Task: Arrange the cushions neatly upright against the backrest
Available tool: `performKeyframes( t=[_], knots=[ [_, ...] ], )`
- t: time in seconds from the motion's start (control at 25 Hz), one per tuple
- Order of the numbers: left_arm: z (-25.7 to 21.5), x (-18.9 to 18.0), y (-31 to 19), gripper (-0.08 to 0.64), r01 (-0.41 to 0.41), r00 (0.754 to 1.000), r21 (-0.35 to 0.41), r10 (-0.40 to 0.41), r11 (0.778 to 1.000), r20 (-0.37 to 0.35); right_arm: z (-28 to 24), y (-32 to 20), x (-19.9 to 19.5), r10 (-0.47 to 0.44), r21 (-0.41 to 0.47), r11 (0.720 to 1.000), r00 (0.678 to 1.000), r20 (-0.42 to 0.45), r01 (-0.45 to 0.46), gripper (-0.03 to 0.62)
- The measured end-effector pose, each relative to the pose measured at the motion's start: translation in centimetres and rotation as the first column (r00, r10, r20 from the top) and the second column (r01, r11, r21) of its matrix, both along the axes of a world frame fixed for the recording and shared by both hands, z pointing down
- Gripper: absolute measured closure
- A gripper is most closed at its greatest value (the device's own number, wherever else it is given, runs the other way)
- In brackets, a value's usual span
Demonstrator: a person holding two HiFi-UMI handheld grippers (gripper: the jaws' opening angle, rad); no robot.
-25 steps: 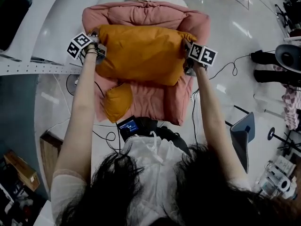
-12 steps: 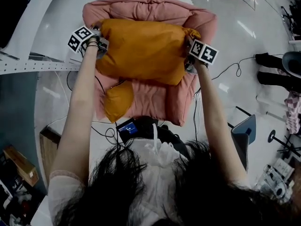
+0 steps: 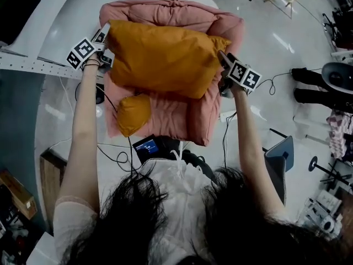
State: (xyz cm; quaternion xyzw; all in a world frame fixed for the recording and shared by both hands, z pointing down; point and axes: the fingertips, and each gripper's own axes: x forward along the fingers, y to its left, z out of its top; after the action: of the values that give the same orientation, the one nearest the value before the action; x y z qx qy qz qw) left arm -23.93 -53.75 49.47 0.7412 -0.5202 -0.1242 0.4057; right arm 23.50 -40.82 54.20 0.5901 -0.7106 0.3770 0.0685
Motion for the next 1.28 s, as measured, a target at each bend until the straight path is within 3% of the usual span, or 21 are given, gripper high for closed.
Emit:
performKeyframes(
  t=[0.12, 0.24, 0.4, 0.68, 1.04, 1.28],
  knots=[
    [-3.2, 0.5, 3.1, 0.281, -0.085, 0.996, 0.068, 0.085, 0.994, 0.002, -1.6, 2.8, -1.5, -0.048, 0.051, 0.998, 0.997, 0.069, 0.044, 0.379],
    [-5.7, 1.9, 6.9, 0.281, -0.152, 0.988, 0.118, 0.151, 0.981, 0.011, -2.4, 6.1, -3.2, -0.12, 0.088, 0.99, 0.991, 0.06, 0.114, 0.379],
    [-6.8, 4.3, 13.0, 0.281, -0.247, 0.965, 0.139, 0.23, 0.959, 0.125, -3.8, 10.9, -5.1, -0.191, 0.134, 0.974, 0.98, 0.05, 0.183, 0.38],
    [-6.3, 9.1, 24.7, 0.281, -0.364, 0.902, 0.129, 0.314, 0.922, 0.296, -7.0, 19.2, -7.2, -0.274, 0.209, 0.942, 0.961, 0.025, 0.263, 0.38],
    [-4.1, 14.5, 38.1, 0.304, -0.37, 0.883, 0.103, 0.315, 0.923, 0.346, -6.7, 30.3, -8.9, -0.368, 0.231, 0.909, 0.928, 0.054, 0.347, 0.394],
    [-3.3, 15.8, 45.3, 0.327, -0.334, 0.888, 0.094, 0.28, 0.938, 0.364, -6.4, 36.2, -10.5, -0.421, 0.239, 0.888, 0.903, 0.084, 0.392, 0.407]
  ],
)
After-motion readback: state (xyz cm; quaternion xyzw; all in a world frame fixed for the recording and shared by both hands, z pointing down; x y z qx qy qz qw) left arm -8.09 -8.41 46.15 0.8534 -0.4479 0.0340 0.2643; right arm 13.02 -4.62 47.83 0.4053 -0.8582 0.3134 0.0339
